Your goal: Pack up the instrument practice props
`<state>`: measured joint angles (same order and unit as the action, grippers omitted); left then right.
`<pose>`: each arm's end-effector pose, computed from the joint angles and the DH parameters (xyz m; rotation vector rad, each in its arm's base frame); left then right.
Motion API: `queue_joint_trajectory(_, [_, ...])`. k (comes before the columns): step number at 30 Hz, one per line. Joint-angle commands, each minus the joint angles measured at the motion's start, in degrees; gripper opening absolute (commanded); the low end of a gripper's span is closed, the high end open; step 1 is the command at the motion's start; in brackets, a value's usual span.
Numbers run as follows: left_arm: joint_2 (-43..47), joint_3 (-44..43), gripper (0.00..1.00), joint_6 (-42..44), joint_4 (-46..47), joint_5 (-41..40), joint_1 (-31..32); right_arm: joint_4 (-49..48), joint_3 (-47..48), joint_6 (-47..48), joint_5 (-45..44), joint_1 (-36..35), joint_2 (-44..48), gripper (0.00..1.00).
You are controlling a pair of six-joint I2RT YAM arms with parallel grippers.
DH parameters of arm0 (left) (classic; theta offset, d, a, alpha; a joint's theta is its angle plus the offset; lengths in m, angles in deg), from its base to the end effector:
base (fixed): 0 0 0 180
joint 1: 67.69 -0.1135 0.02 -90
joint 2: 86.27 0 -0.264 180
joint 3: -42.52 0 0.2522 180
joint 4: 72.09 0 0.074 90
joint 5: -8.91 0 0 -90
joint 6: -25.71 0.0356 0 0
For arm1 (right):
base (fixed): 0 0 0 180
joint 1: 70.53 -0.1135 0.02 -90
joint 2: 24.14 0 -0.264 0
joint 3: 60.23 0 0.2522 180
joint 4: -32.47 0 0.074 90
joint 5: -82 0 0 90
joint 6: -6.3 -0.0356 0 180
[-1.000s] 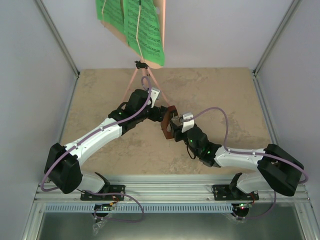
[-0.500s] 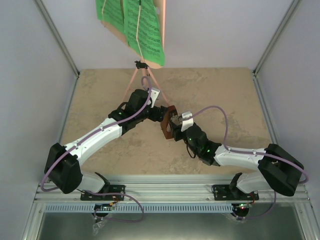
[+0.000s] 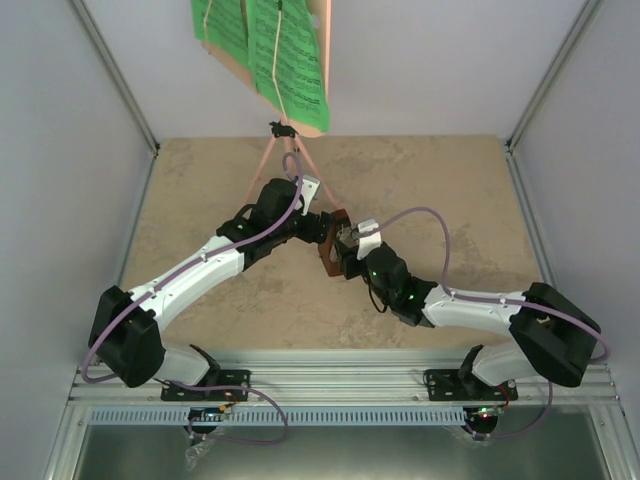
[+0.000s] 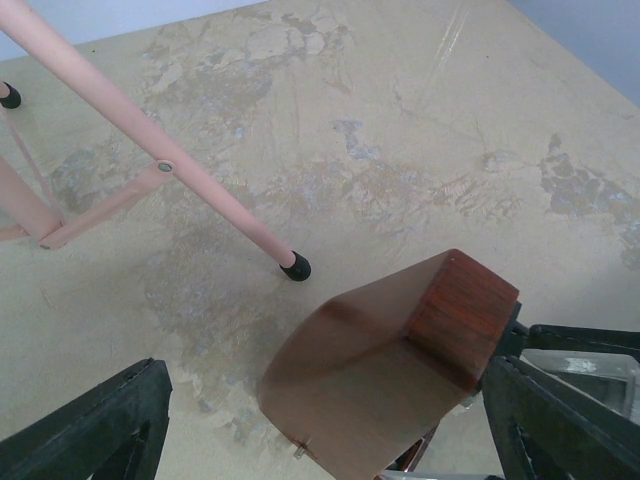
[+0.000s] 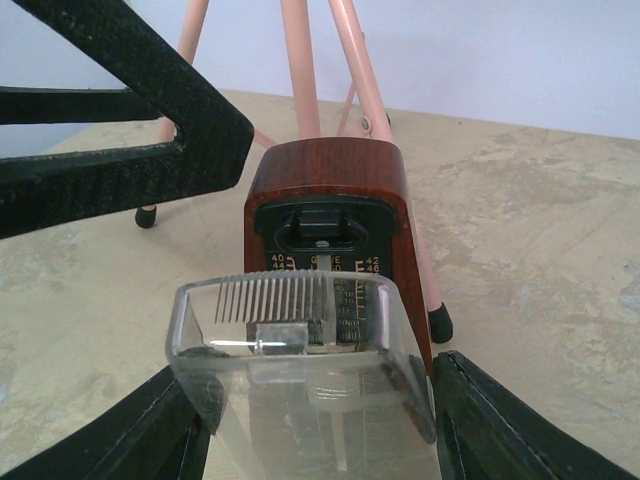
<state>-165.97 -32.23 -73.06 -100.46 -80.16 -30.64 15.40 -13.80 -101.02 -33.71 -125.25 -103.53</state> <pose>0.2516 -0.1906 0.2913 0.5447 2.1227 -0.4765 0.1772 0.2238 0.2067 -0.2863 1.8235 0.4719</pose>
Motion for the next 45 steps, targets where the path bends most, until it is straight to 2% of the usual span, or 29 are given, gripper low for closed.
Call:
queue_joint_trajectory(1, [0.1, 0.2, 0.88, 0.9, 0.1, -0.7, -0.2, 3.8, 1.7, 0.7, 0.3, 0.1, -3.1, 0.53])
queue_joint_trajectory(9, [0.2, 0.3, 0.88, 1.0, 0.1, -0.7, -0.2, 4.2, 2.7, 0.5, -0.3, 0.2, -5.1, 0.58])
queue_joint_trajectory(22, [2.5, 0.4, 0.91, 1.8, -0.2, -6.0, -0.6, 4.2, 3.3, 0.7, 1.4, 1.3, -5.2, 0.64])
queue_joint_trajectory(45, [3.9, 0.8, 0.92, 2.0, 0.7, -4.9, -1.6, 9.0, 9.7, 5.5, 3.7, 3.1, -8.4, 0.70])
